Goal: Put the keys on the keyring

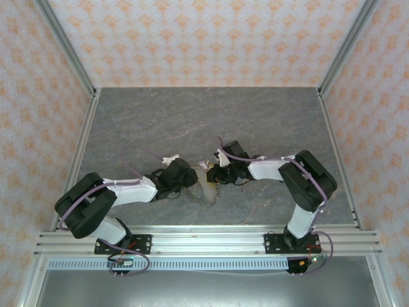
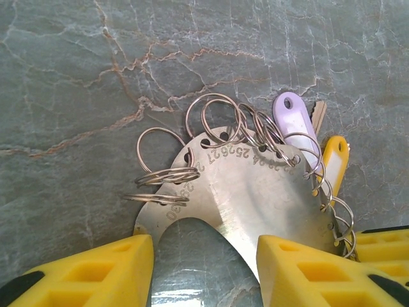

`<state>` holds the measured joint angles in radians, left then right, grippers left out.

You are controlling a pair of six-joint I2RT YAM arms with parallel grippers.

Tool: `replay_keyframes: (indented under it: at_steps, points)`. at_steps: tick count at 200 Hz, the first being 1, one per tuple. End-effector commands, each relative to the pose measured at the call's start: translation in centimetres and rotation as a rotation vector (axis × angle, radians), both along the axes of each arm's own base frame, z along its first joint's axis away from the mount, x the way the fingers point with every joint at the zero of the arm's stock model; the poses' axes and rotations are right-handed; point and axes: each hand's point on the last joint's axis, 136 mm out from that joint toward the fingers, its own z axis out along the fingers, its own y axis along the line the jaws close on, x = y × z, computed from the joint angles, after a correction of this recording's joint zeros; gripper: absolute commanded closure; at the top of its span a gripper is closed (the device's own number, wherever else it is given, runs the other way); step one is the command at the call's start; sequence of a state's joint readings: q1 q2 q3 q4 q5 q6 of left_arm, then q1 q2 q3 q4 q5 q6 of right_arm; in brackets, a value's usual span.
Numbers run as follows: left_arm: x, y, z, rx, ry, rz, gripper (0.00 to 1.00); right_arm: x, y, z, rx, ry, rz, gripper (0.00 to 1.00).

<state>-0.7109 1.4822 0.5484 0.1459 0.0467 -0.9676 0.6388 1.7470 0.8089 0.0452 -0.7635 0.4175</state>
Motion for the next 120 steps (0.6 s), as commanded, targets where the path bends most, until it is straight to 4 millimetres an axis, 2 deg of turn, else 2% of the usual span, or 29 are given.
replay_keyframes:
  at_steps: [1,35,59,120]
  points:
    - [0.1,-0.1,-0.2,0.000,0.001,-0.005,0.53,0.0,0.5,1.6,0.039,-0.041,0.014,0.81]
    - [0.5,0.1,1.4,0.006,-0.046,-0.008,0.50,0.6,-0.2,2.2,0.046,-0.065,-0.031,0.87]
    - [0.5,0.7,2.6,0.021,-0.078,0.000,0.47,1.2,-0.5,2.7,0.075,-0.081,-0.074,0.95]
    - [0.3,2.2,4.5,0.041,-0.130,0.031,0.36,2.6,-1.4,3.9,0.149,-0.096,-0.173,0.97]
